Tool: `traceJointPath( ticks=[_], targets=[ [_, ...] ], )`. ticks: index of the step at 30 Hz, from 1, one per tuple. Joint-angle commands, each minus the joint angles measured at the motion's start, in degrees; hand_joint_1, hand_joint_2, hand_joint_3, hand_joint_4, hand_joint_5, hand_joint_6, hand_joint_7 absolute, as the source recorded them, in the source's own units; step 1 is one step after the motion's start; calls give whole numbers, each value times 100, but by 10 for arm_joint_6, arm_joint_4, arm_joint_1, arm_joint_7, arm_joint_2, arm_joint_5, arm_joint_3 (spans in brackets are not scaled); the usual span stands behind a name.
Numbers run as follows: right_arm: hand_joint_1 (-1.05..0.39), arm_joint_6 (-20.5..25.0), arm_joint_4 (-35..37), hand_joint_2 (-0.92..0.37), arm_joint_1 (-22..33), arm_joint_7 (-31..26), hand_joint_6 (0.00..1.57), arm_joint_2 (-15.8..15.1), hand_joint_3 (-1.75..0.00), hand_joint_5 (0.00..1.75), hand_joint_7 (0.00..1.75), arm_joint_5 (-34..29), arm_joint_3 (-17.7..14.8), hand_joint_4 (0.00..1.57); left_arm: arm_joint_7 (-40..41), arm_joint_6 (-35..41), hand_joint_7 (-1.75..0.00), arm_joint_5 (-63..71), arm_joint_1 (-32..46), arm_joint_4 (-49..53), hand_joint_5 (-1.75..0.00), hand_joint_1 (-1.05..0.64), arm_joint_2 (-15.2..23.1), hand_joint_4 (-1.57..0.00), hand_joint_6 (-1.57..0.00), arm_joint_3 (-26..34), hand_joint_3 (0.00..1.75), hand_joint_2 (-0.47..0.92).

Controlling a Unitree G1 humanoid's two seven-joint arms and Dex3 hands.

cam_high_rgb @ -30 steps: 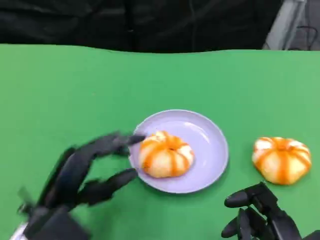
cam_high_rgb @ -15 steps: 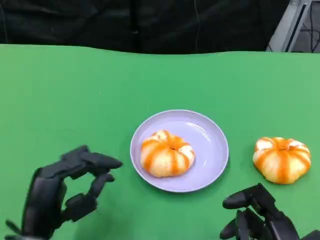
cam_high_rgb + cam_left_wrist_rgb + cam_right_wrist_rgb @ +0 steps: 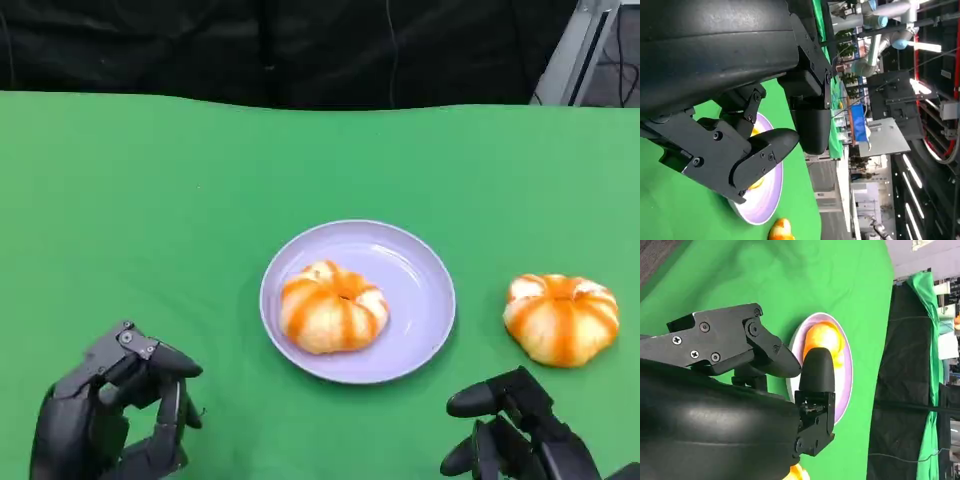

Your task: Grasp the bread from the table and place it into the plate.

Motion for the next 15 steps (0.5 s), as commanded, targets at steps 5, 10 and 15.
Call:
traceJointPath(
  ticks=[5, 10, 15],
  targets=[
    [-28, -11, 0, -92, 0, 0, 10, -2, -96, 175, 175, 8, -3, 29, -28, 19, -155, -20, 2, 6, -170, -14, -6, -86, -80, 18, 118, 44],
    [-29, -23, 8, -92, -1, 4, 10, -5, -95, 175, 175, 10, -8, 28, -48, 31, -151, -28, -5, 30, -169, -10, -11, -85, -80, 20, 108, 53],
    [-28, -38, 18, -92, -4, 11, 10, -7, -94, 175, 175, 16, -11, 29, -57, 33, -149, -27, -11, 35, -167, -10, -16, -86, -81, 27, 104, 55]
  ],
)
